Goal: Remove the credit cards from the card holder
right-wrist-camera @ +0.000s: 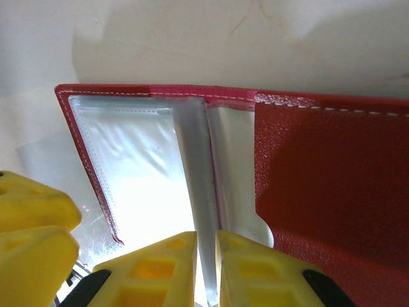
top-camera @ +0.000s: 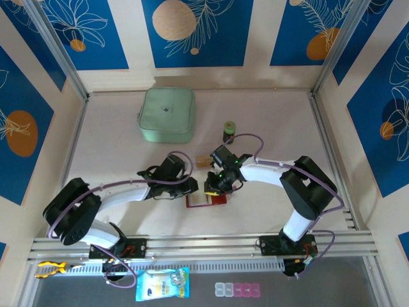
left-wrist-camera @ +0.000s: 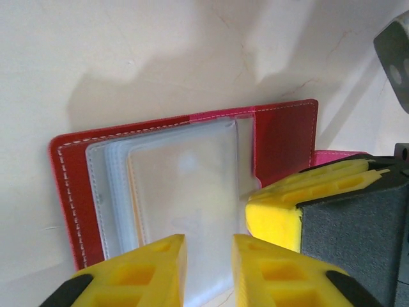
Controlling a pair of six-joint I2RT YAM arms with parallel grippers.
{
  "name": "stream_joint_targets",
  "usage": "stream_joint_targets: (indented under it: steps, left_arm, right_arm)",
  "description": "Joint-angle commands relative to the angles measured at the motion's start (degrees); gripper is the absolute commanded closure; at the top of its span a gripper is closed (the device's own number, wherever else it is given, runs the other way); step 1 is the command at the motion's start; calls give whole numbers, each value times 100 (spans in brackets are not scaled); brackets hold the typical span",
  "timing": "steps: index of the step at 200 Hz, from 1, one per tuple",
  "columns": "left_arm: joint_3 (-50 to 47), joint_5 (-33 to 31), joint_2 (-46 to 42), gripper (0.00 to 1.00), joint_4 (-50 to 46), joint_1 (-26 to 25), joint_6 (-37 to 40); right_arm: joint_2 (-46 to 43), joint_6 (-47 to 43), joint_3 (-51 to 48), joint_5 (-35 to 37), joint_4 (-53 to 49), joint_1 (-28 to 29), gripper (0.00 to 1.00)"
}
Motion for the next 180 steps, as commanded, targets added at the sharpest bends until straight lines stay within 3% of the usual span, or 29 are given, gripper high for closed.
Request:
stream_joint_targets:
  steps: [1, 25, 50, 120, 180]
  left_arm:
    - [-21, -320, -196, 81, -417, -48, 105]
    - [-123, -326, -180, 92, -399, -49, 124]
    - [-241, -300, -89, 97, -298, -48, 125]
    - [-348, -260, 106, 99, -340, -49, 157]
    - [-400, -255, 181, 99, -301, -33, 160]
  right_arm:
    - [-312, 33, -115, -20, -13, -3, 84]
    - [-325, 43, -82, -228, 187, 16, 85]
    - [-193, 81, -38, -383, 318, 53, 86]
    - [320, 112, 103, -400, 302, 125, 80]
    - [-23, 114, -82, -88, 159, 47, 79]
